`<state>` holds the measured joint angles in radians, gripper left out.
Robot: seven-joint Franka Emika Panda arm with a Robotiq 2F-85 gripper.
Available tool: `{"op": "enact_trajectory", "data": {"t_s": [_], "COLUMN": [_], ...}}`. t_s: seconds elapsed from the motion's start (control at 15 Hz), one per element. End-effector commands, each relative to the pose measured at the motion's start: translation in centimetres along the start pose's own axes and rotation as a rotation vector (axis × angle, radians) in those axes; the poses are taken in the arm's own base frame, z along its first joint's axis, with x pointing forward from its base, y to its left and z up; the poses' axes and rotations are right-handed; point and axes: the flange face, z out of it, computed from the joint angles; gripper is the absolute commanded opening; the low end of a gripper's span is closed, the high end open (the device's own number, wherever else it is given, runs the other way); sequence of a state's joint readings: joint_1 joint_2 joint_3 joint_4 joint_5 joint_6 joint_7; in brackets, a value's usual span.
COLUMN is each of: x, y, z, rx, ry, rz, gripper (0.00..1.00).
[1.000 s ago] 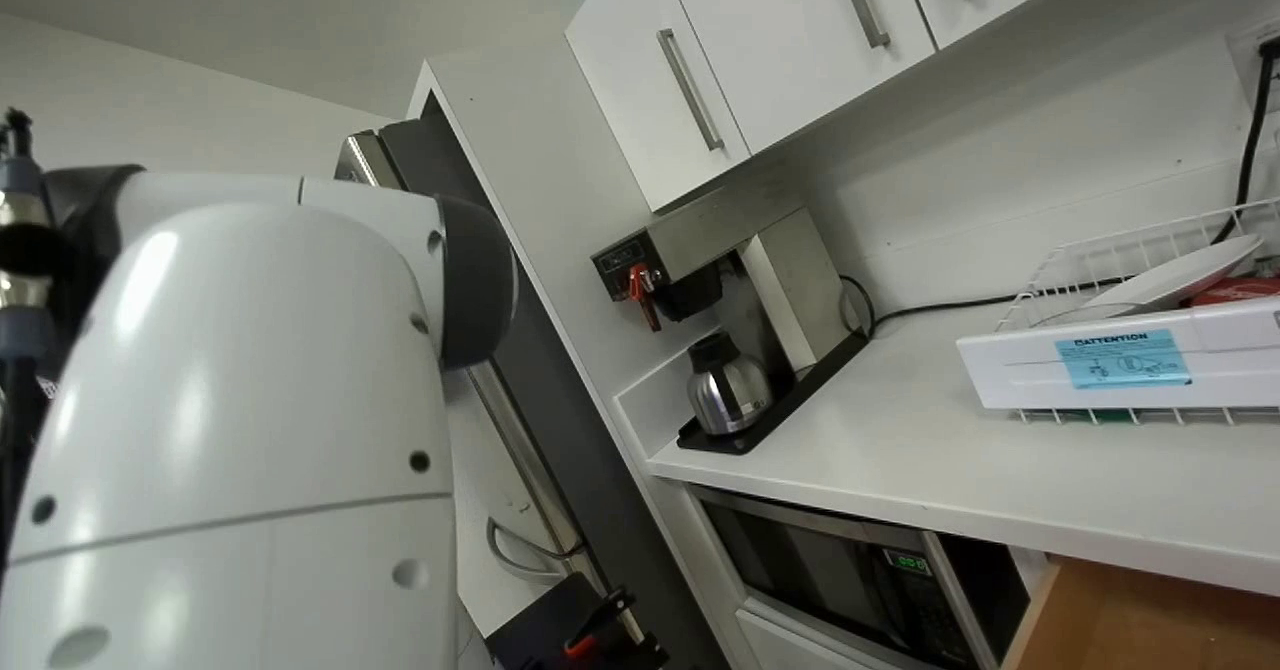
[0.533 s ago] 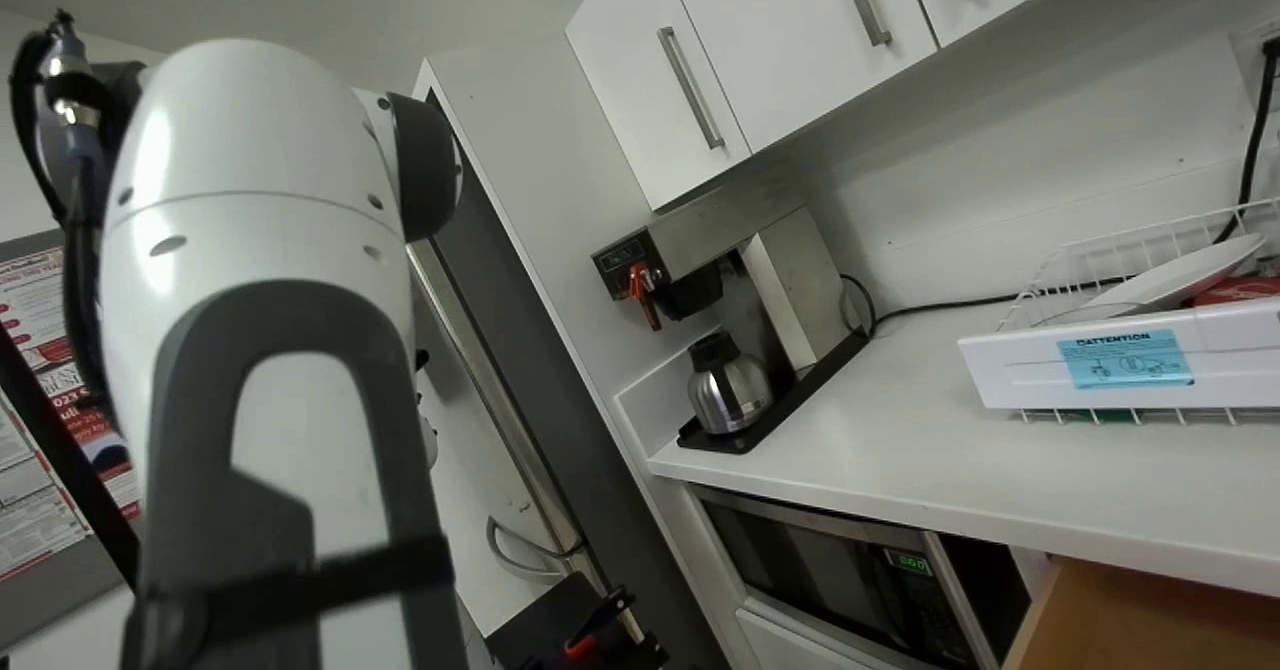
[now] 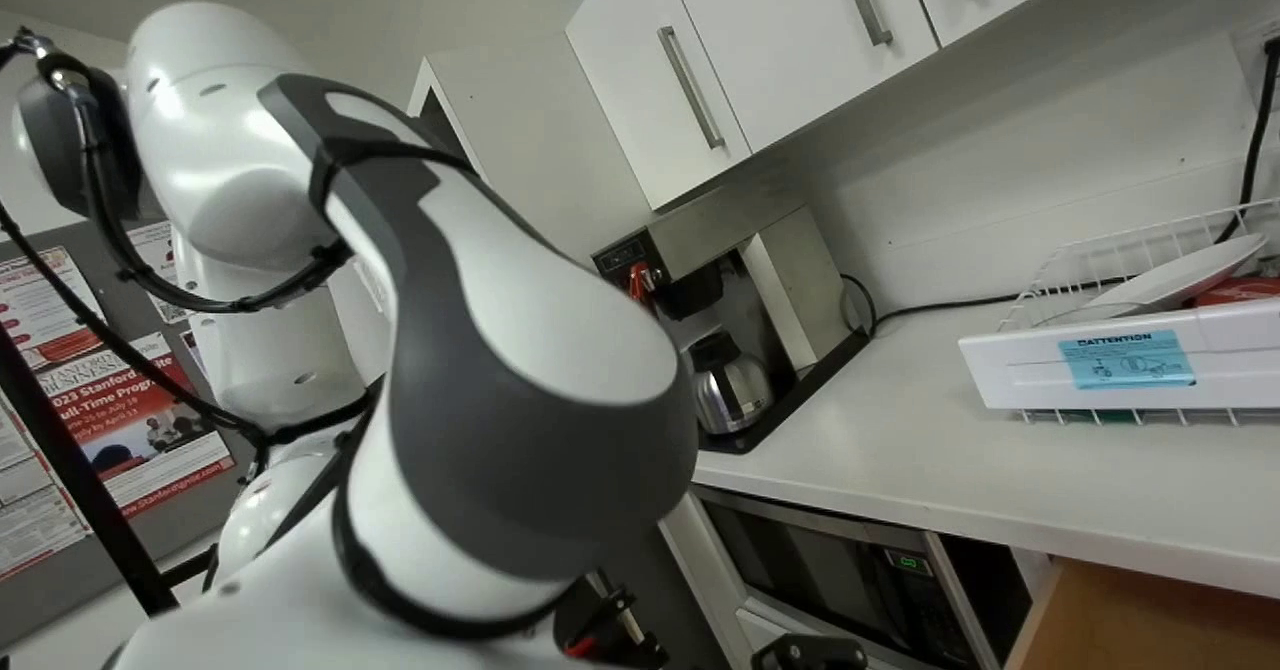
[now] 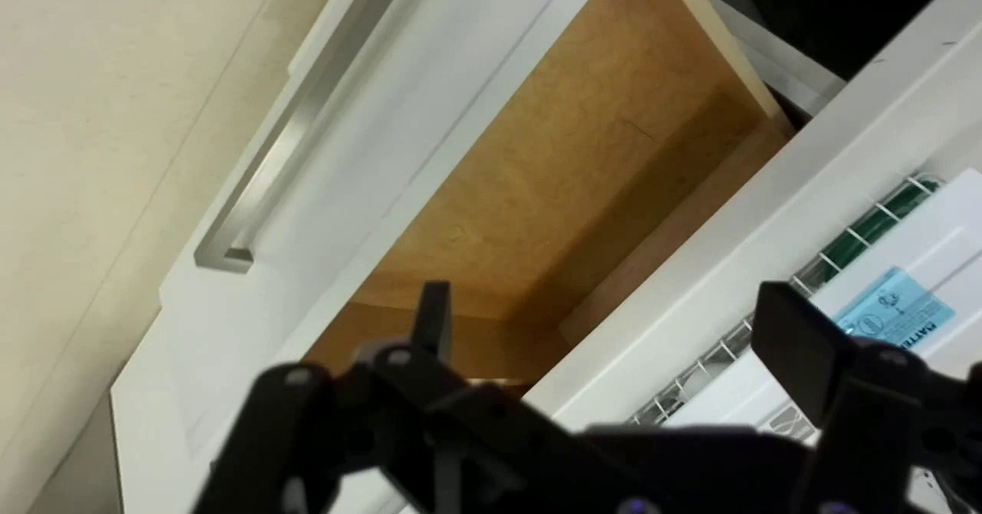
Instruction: Open the topmost drawer
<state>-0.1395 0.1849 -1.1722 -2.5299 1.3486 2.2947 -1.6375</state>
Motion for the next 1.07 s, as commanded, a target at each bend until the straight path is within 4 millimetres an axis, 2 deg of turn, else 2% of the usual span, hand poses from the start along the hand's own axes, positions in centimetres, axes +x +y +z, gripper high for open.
{"op": "enact_trajectory", "data": {"t_s": [0.0,0.27,0.53,0.6,0.67,0.8,1.0], "x": [3.0,6.6,8.2,8.3,8.6,8.8,8.6], "y": [-4.2,-9.6,-14.3,-14.8,-13.9,-14.7,-14.4], "z": [0.3,2.0,2.7,2.5,3.4,3.3,2.9], "rx": [-0.071,-0.132,-0.148,-0.138,-0.144,-0.145,-0.143], "ry": [-0.025,-0.079,-0.126,-0.143,-0.153,-0.162,-0.157], "rz": [-0.114,-0.255,-0.339,-0.349,-0.341,-0.352,-0.347], "gripper": [1.0,1.0,1.0,1.0,1.0,1.0,1.0]}}
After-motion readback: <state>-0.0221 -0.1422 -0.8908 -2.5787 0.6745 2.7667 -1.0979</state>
